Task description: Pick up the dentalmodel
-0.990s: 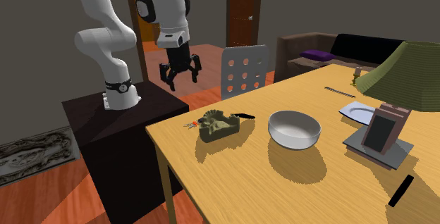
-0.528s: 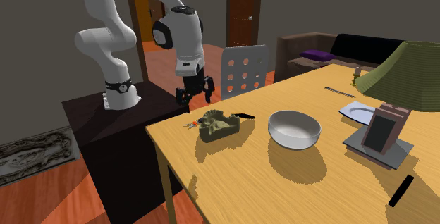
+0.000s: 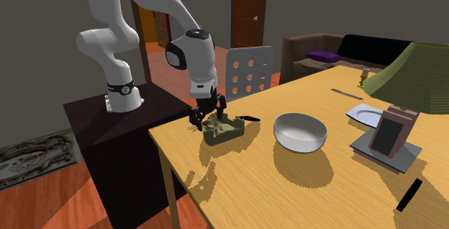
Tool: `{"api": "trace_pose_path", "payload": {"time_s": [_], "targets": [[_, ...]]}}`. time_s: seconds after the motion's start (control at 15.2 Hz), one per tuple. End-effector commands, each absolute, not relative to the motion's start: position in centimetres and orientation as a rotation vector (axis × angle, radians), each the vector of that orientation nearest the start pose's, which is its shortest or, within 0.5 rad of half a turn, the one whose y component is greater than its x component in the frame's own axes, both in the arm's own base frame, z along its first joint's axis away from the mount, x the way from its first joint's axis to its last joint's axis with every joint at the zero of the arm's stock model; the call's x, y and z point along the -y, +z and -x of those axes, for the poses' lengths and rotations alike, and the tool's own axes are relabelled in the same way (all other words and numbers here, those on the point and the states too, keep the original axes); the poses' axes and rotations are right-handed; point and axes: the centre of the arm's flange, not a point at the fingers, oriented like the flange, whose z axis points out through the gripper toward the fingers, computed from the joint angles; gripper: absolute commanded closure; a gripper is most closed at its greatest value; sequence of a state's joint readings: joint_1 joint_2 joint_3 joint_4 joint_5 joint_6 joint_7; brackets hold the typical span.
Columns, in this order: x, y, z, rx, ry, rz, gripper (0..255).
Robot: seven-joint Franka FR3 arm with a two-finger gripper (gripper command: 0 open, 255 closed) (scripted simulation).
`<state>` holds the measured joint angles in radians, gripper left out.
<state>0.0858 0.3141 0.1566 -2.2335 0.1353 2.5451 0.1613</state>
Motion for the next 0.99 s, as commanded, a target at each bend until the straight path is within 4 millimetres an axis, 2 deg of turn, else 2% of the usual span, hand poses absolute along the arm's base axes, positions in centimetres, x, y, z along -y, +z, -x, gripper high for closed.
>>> {"api": "trace_pose_path", "payload": {"time_s": [0.0, 0.13, 0.26, 0.33, 0.92], "targets": [[-13.0, 22.0, -53.3, -0.058, 0.038, 3.019, 0], [-13.0, 20.6, -53.3, -0.058, 0.038, 3.019, 0], [-13.0, 20.6, -53.3, -0.058, 0.038, 3.019, 0], [-13.0, 20.7, -53.4, -0.058, 0.038, 3.019, 255], [-13.0, 20.6, -53.3, -0.058, 0.038, 3.019, 255]]}}
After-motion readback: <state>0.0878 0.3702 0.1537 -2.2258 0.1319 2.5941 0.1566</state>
